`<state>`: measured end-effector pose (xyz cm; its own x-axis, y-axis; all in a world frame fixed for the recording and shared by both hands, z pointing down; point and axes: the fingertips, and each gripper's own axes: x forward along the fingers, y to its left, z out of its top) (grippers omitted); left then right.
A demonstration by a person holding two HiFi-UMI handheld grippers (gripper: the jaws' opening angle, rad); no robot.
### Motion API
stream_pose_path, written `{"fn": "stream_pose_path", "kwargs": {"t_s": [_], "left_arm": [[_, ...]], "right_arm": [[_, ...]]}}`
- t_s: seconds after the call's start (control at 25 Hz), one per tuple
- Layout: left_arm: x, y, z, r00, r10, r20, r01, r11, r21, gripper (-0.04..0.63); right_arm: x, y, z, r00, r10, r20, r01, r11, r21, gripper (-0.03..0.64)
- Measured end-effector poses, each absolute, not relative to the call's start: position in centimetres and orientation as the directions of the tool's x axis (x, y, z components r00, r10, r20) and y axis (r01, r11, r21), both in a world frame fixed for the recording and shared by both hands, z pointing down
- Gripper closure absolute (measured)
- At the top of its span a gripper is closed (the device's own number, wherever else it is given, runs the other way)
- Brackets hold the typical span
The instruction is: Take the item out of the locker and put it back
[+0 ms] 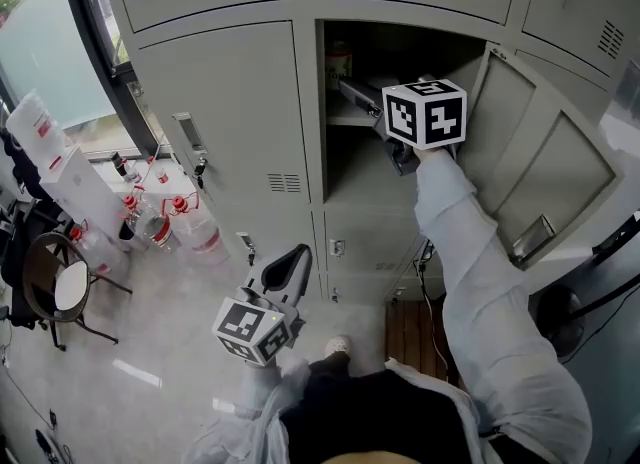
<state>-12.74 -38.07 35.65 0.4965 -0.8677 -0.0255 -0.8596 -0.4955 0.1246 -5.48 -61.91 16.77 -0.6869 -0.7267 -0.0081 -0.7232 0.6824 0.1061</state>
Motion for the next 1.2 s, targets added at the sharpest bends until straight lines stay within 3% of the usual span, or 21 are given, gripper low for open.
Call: {"fn": "stream_pose_path", "kwargs": {"t_s": [0.68, 1.2], "left_arm": [[-9.7, -30.5, 37.5, 0.522, -0.853, 0.0, -0.846, -0.517, 0.129, 0.58], [-7.4, -24.6, 40.0, 0.574, -0.817, 0.058, -0.815, -0.562, 0.142, 0.58]], "right_arm": [[-0.4, -47.4, 21.7, -0.723, -0.691, -0.026, -0.69, 0.723, -0.039, 0.199], [4.2, -37.3, 28.8, -0.664, -0.747, -0.02, -0.74, 0.661, -0.124, 0.199]]}}
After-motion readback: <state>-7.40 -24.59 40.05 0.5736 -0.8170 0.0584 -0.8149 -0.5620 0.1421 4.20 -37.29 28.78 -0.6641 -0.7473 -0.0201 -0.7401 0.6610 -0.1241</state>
